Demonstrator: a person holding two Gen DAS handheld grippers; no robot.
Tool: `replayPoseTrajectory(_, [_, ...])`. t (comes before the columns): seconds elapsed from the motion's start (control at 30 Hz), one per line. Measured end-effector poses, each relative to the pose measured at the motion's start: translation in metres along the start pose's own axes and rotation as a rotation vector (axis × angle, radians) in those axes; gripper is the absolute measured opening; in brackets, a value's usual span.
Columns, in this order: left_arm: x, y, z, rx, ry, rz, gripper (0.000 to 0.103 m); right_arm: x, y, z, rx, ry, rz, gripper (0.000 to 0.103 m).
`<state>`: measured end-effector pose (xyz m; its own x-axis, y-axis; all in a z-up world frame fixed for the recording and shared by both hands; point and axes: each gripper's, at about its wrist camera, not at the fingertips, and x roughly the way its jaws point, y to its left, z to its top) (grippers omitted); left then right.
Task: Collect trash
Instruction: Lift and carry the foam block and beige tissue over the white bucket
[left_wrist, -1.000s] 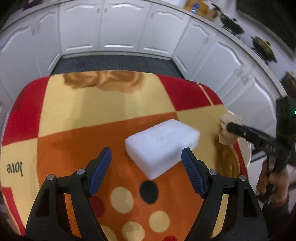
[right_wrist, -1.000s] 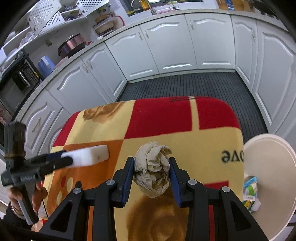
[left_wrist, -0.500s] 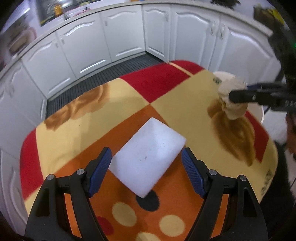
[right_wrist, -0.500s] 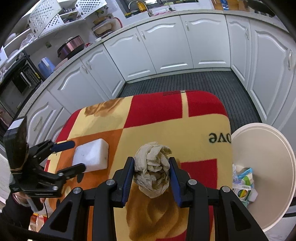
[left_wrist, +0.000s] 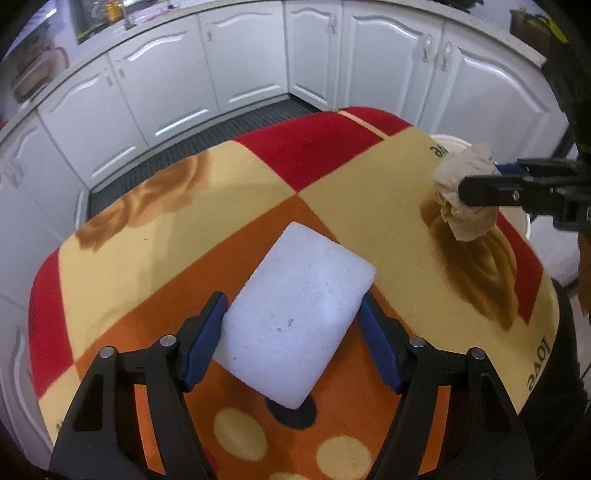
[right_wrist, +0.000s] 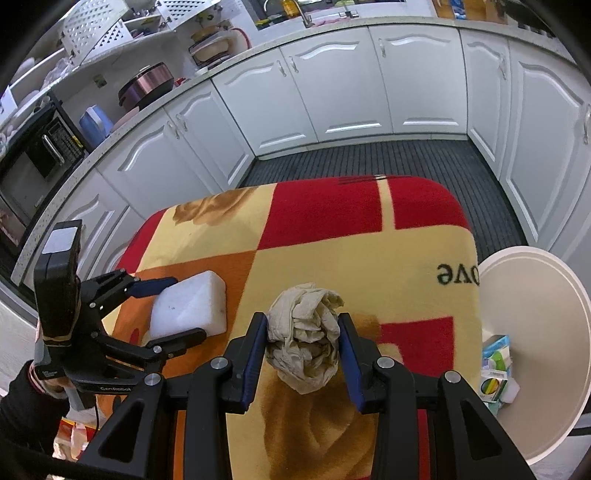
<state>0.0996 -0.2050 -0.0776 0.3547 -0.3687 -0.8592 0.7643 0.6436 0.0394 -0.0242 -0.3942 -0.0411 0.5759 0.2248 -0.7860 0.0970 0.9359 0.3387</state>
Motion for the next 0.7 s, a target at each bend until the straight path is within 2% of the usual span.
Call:
replayPoseTrajectory(0.1, [-0.013, 0.001, 0.0, -0.075, -0.024, -0.02, 0.068, -0.005, 0.001, -0.003, -0.009, -0.008, -0.002, 0.036])
replayPoseTrajectory(0.17, [-0.02, -0.001, 0.0, -0.106, -0.039, 0.01, 0.068, -0.008, 0.003, -0.005, -0.01, -0.014, 0.0, 0.036])
replayPoseTrajectory(0.33, [-0.037, -0.017, -0.001, -0.136, -0.078, 0.063, 0.068, -0.015, 0.006, -0.009, -0.009, -0.024, -0.004, 0.036])
replayPoseTrajectory(0.57, [-0.043, -0.03, 0.0, -0.213, -0.074, 0.049, 0.068, -0.028, 0.007, -0.021, -0.014, -0.039, -0.029, 0.036])
replayPoseTrajectory(0.7, [-0.045, -0.043, 0.001, -0.215, -0.079, 0.051, 0.068, -0.037, 0.004, -0.028, -0.011, -0.051, -0.044, 0.036])
